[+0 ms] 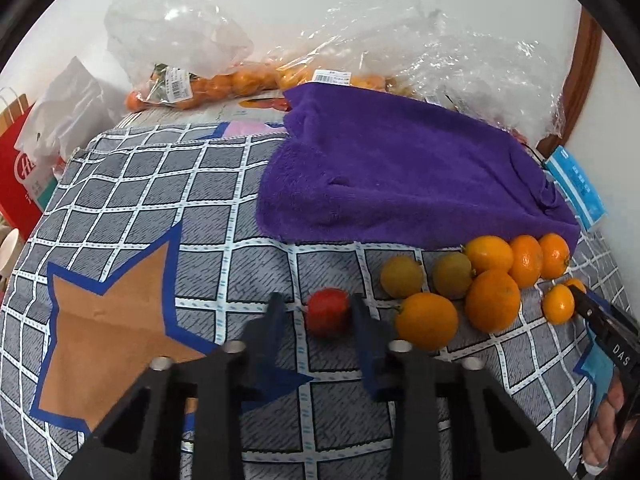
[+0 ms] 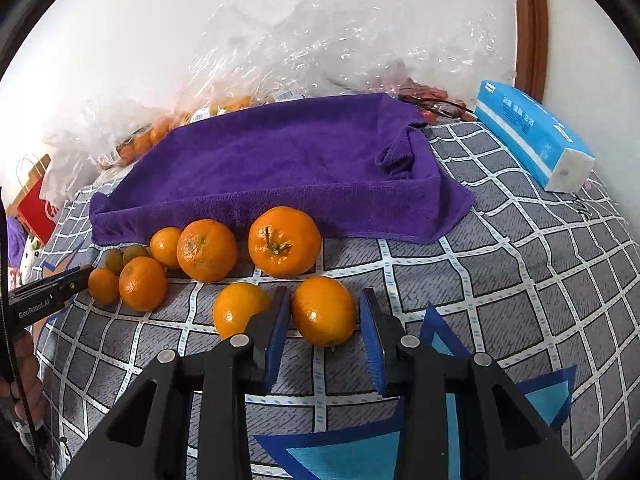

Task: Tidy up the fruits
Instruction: 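Close the left tool on the red tomato while the right tool grasps the orange, then carry the red tomato with the left tool while the right tool carries the orange over the towel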

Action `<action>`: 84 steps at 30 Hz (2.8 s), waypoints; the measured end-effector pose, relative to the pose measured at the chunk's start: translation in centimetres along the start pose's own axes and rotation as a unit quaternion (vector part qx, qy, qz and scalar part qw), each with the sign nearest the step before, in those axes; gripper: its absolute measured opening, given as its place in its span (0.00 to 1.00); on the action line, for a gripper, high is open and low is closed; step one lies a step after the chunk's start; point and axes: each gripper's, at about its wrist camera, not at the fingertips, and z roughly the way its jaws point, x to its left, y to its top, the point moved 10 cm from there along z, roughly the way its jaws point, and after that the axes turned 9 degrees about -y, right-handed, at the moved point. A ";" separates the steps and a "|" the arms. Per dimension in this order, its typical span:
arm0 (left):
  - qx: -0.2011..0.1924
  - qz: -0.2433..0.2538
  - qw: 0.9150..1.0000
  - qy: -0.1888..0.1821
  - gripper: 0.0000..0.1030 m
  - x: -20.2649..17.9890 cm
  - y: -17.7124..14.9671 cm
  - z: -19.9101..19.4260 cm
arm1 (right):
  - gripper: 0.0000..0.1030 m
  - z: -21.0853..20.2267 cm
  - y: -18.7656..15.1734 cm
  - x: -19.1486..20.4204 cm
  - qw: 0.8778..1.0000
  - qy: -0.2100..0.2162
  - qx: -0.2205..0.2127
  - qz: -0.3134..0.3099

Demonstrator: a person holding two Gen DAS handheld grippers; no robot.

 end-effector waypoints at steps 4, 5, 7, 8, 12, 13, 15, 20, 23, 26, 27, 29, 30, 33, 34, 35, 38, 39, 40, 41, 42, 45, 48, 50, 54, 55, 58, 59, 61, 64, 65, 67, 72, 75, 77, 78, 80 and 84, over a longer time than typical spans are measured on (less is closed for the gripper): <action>-0.003 0.001 1.000 -0.007 0.24 -0.3 -0.2 -0.1 | 0.32 -0.1 0.0 -0.2 1.000 0.001 -0.003 0.005; -0.002 -0.002 1.000 -0.009 0.24 -0.3 -0.3 -0.2 | 0.32 -0.1 0.1 -0.2 1.000 0.000 -0.004 0.007; -0.001 -0.007 1.000 -0.011 0.24 -0.3 -0.3 -0.4 | 0.32 -0.4 0.1 -0.4 1.000 0.002 -0.010 0.011; -0.001 -0.009 1.000 -0.012 0.24 -0.3 -0.4 -0.5 | 0.32 -0.6 0.2 -0.5 1.000 0.003 -0.015 0.014; 0.000 -0.012 1.000 -0.013 0.24 -0.2 -0.6 -1.2 | 0.32 -1.3 0.2 -0.8 1.000 0.001 -0.024 0.016; 0.000 -0.013 1.000 -0.012 0.24 -0.2 -0.6 -1.4 | 0.32 -1.5 0.1 -0.9 1.000 -0.002 -0.023 0.013; 0.000 -0.014 1.000 -0.012 0.24 -0.3 -0.7 -1.8 | 0.32 -2.1 0.2 -1.0 1.000 -0.002 -0.024 0.015; -0.004 -0.023 1.000 -0.016 0.24 -0.7 -0.4 -3.0 | 0.32 -4.4 1.5 -1.4 0.999 0.007 -0.040 0.023; -0.010 -0.021 1.000 -0.018 0.24 -1.2 0.0 -3.9 | 0.32 -5.4 2.5 -1.5 0.999 0.006 -0.046 0.024; -0.015 -0.018 1.000 -0.020 0.24 -1.8 0.6 -4.8 | 0.32 -6.2 3.4 -1.4 0.998 0.004 -0.053 0.022; -0.018 -0.016 0.999 -0.021 0.24 -2.1 0.9 -5.2 | 0.32 -6.4 3.6 -1.4 0.998 0.003 -0.055 0.022; -0.022 -0.013 0.999 -0.024 0.24 -2.5 1.3 -5.6 | 0.32 -6.9 4.1 -1.3 0.998 0.004 -0.058 0.022; -0.023 -0.011 0.999 -0.024 0.24 -2.7 1.5 -5.8 | 0.32 -7.0 4.2 -1.3 0.998 0.004 -0.058 0.022; -0.027 -0.006 0.999 -0.027 0.24 -3.3 2.3 -6.3 | 0.32 -7.5 4.9 -1.1 0.998 0.005 -0.062 0.021; -0.028 -0.004 0.999 -0.029 0.24 -3.5 2.6 -6.4 | 0.32 -7.8 5.2 -1.0 0.998 0.005 -0.065 0.020; -0.030 -0.003 0.999 -0.030 0.24 -3.7 2.8 -6.5 | 0.32 -8.0 5.4 -0.9 0.998 0.005 -0.067 0.019; -0.031 0.002 0.999 -0.033 0.24 -4.2 3.4 -6.8 | 0.32 -8.4 6.1 -0.8 0.997 0.004 -0.073 0.018; -0.033 0.004 0.999 -0.034 0.24 -4.4 3.7 -7.0 | 0.32 -8.4 6.4 -0.8 0.997 0.005 -0.073 0.020; -0.035 0.007 0.999 -0.034 0.24 -4.6 4.0 -7.1 | 0.32 -8.5 6.6 -0.8 0.997 0.007 -0.074 0.021; -0.036 0.009 0.999 -0.034 0.24 -4.7 4.3 -7.2 | 0.32 -8.5 6.9 -0.7 0.997 0.008 -0.075 0.022; -0.037 0.010 0.999 -0.035 0.24 -4.9 4.6 -7.3 | 0.32 -8.6 7.2 -0.7 0.997 0.009 -0.076 0.022; -0.039 0.012 0.998 -0.038 0.24 -5.1 5.4 -7.3 | 0.32 -8.6 8.1 -0.5 0.997 0.007 -0.079 0.019; -0.041 0.016 0.998 -0.039 0.24 -5.3 6.3 -7.2 | 0.32 -8.5 9.0 -0.3 0.997 0.007 -0.081 0.017; -0.042 0.016 0.998 -0.041 0.24 -5.4 6.9 -7.0 | 0.32 -8.3 9.7 -0.2 0.996 0.007 -0.083 0.017; -0.044 0.018 0.998 -0.041 0.24 -5.5 8.1 -6.5 | 0.32 -7.8 10.9 0.1 0.996 0.008 -0.087 0.015; -0.043 0.019 0.998 -0.042 0.24 -5.5 8.4 -6.4 | 0.32 -7.6 11.2 0.1 0.996 0.008 -0.087 0.015; -0.043 0.020 0.998 -0.044 0.24 -5.6 9.3 -5.9 | 0.32 -7.0 12.0 0.3 0.996 0.009 -0.089 0.014; -0.043 0.021 0.998 -0.044 0.24 -5.6 9.5 -5.7 | 0.32 -6.8 12.2 0.4 0.996 0.009 -0.089 0.014; -0.043 0.024 0.998 -0.044 0.24 -5.6 10.3 -5.3 | 0.32 -6.2 12.7 0.6 0.996 0.010 -0.088 0.014; -0.044 0.027 0.998 -0.044 0.24 -5.8 11.2 -4.7 | 0.32 -5.2 13.3 0.8 0.996 0.012 -0.087 0.013; -0.044 0.028 0.998 -0.044 0.24 -5.8 11.4 -4.5 | 0.32 -5.0 13.5 0.9 0.996 0.011 -0.087 0.012; -0.042 0.030 0.998 -0.044 0.24 -5.8 11.9 -3.8 | 0.32 -4.2 13.7 1.1 0.996 0.011 -0.084 0.010; -0.035 0.032 0.998 -0.045 0.24 -5.7 12.9 -2.1 | 0.32 -2.0 14.1 1.2 0.997 0.011 -0.074 0.009; -0.030 0.032 0.998 -0.046 0.24 -5.7 13.3 -1.0 | 0.32 -0.7 14.2 1.3 0.998 0.009 -0.069 0.007; -0.026 0.034 0.998 -0.046 0.24 -5.7 13.5 -0.3 | 0.32 0.2 14.3 1.4 0.998 0.007 -0.066 0.007; -0.024 0.036 0.998 -0.045 0.24 -5.7 13.7 0.2 | 0.32 0.5 14.3 1.4 0.998 0.007 -0.064 0.007; -0.021 0.036 0.998 -0.043 0.24 -5.5 13.8 0.9 | 0.32 1.4 14.5 1.4 0.998 0.007 -0.061 0.007; -0.013 0.032 0.999 -0.042 0.24 -5.2 14.1 2.2 | 0.32 2.9 14.8 1.6 0.998 0.007 -0.057 0.003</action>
